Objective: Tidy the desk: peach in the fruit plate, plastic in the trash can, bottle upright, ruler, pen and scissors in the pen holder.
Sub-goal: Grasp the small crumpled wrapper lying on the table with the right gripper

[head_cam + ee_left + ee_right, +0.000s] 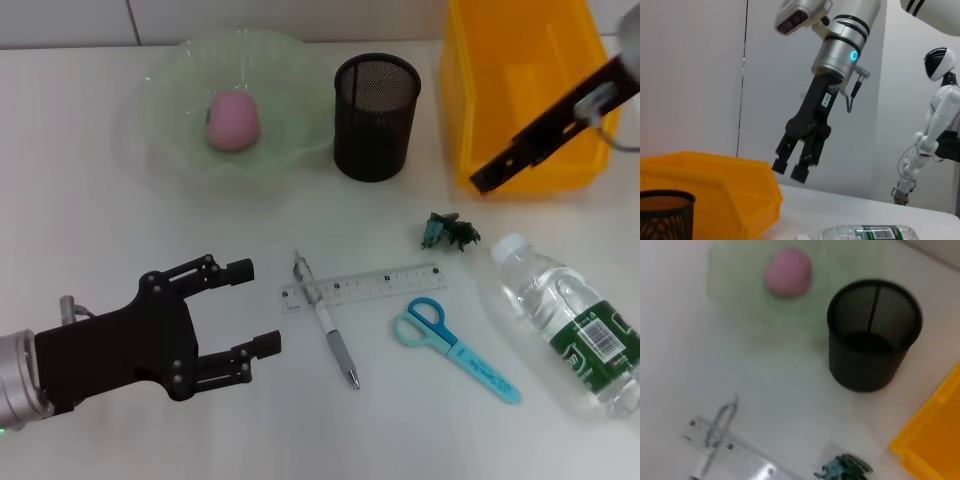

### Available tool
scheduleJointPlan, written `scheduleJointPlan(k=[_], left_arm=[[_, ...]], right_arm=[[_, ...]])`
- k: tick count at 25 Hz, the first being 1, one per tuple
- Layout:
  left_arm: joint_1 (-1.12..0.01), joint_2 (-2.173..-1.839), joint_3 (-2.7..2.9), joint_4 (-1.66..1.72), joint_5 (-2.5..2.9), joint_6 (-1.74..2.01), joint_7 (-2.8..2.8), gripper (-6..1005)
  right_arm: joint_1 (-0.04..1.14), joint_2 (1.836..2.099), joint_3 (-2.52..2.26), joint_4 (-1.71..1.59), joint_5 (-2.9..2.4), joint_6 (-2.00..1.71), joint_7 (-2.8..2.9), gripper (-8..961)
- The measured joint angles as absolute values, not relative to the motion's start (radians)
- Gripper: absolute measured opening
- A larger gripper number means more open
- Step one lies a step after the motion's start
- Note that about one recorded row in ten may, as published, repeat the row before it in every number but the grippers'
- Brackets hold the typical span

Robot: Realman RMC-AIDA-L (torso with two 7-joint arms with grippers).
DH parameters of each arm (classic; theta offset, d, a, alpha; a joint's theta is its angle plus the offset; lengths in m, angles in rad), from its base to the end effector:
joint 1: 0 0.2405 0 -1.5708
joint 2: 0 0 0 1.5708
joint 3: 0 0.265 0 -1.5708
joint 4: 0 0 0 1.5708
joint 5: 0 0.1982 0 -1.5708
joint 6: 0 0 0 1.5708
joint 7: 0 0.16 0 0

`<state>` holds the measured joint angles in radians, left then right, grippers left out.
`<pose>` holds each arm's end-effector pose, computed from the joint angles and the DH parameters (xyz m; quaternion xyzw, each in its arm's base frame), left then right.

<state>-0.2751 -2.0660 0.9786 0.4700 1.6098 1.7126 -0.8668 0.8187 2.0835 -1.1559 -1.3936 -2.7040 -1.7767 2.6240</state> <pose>-0.2775 0.2339 -0.0403 -0.9215 -0.1019 -0.3511 0.1315 0.1448 0.3787 0.0232 -0.9025 0.3449 -0.1689 0.1951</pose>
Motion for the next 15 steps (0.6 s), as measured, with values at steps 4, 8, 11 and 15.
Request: scheduleJointPlan(k=[4, 8, 11, 15], left_arm=[[-0.275, -2.067, 0.975, 0.469, 1.61, 1.703, -0.867, 780], [-0.274, -2.069, 0.978, 0.468, 1.61, 1.686, -0.867, 779], [-0.273, -2.069, 0.978, 0.467, 1.61, 1.683, -0.867, 778], [-0.273, -2.07, 0.981, 0.461, 1.61, 1.675, -0.868, 777]], right_arm=[[0.817, 2.083, -1.245, -1.308, -2.701, -1.685, 2.693, 839], [0.812, 2.085, -1.256, -1.225, -2.669, -1.604, 2.724, 838], [0.81, 2.086, -1.264, -1.175, -2.664, -1.552, 2.739, 837], [0.81, 2.086, -1.284, -1.121, -2.664, -1.502, 2.753, 836]])
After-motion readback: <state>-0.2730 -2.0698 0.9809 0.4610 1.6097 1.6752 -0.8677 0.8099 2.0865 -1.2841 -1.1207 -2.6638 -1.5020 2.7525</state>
